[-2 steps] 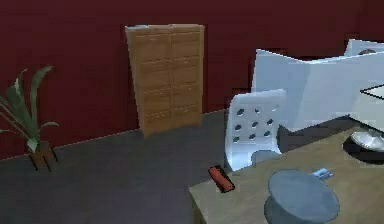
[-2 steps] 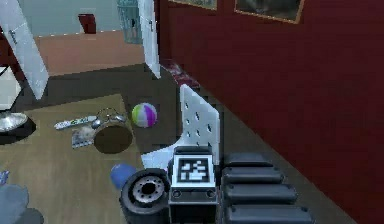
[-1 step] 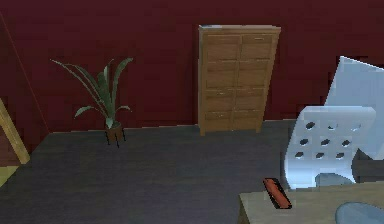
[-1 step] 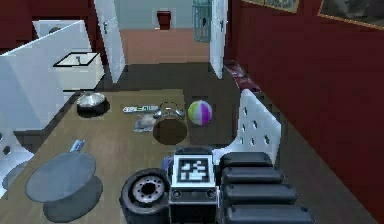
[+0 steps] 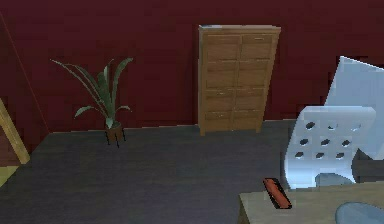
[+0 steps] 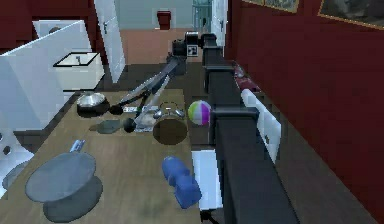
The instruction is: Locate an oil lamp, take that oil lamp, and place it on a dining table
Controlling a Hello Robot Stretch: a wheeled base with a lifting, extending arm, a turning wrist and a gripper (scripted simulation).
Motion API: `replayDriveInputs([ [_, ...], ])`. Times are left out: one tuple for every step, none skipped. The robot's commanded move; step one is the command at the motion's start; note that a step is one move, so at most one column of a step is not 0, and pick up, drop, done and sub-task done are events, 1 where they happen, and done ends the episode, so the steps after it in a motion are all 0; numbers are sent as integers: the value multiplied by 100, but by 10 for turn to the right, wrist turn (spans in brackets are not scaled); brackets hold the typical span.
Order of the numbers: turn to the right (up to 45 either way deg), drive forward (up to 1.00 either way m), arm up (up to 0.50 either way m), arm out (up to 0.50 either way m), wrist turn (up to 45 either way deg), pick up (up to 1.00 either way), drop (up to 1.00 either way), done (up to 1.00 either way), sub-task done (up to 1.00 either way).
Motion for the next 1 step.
replayDriveInputs([
  [0,0,0,0,390,0,0,0,0],
])
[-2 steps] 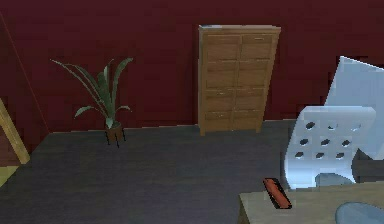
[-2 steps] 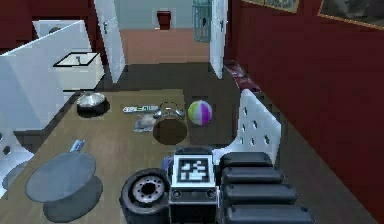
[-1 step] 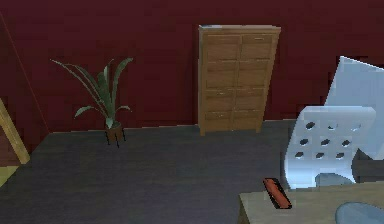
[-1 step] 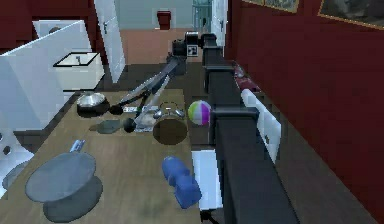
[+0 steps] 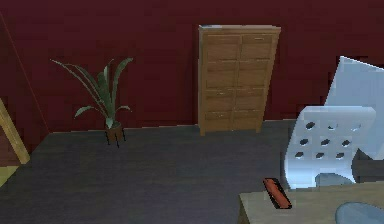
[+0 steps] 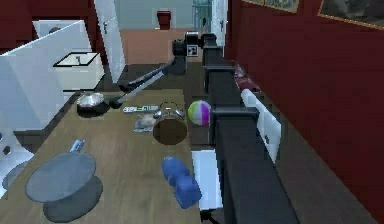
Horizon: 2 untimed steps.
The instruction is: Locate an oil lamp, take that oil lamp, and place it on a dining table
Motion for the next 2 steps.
replayDriveInputs([
  [0,0,-4,0,0,0,0,0,0],
  [0,0,-32,0,0,0,0,0,0],
])
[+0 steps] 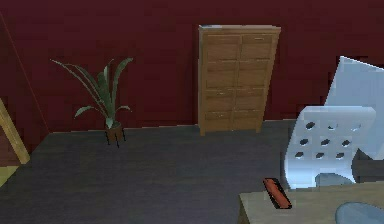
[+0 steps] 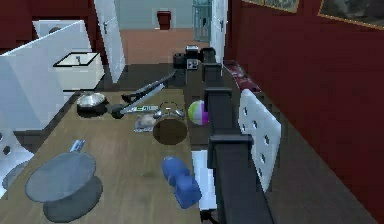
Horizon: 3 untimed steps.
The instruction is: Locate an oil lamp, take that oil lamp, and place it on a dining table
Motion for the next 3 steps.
replayDriveInputs([
  [0,0,0,0,0,0,100,0,0],
  [0,0,4,0,0,0,0,0,0],
  [0,0,0,-8,0,0,0,0,0],
])
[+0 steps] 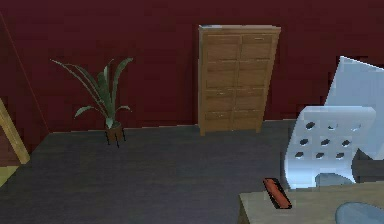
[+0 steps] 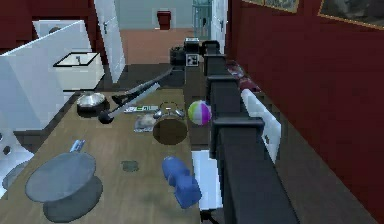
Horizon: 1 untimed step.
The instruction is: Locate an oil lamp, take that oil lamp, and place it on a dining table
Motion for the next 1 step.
replayDriveInputs([
  [0,0,0,0,0,0,0,100,0],
])
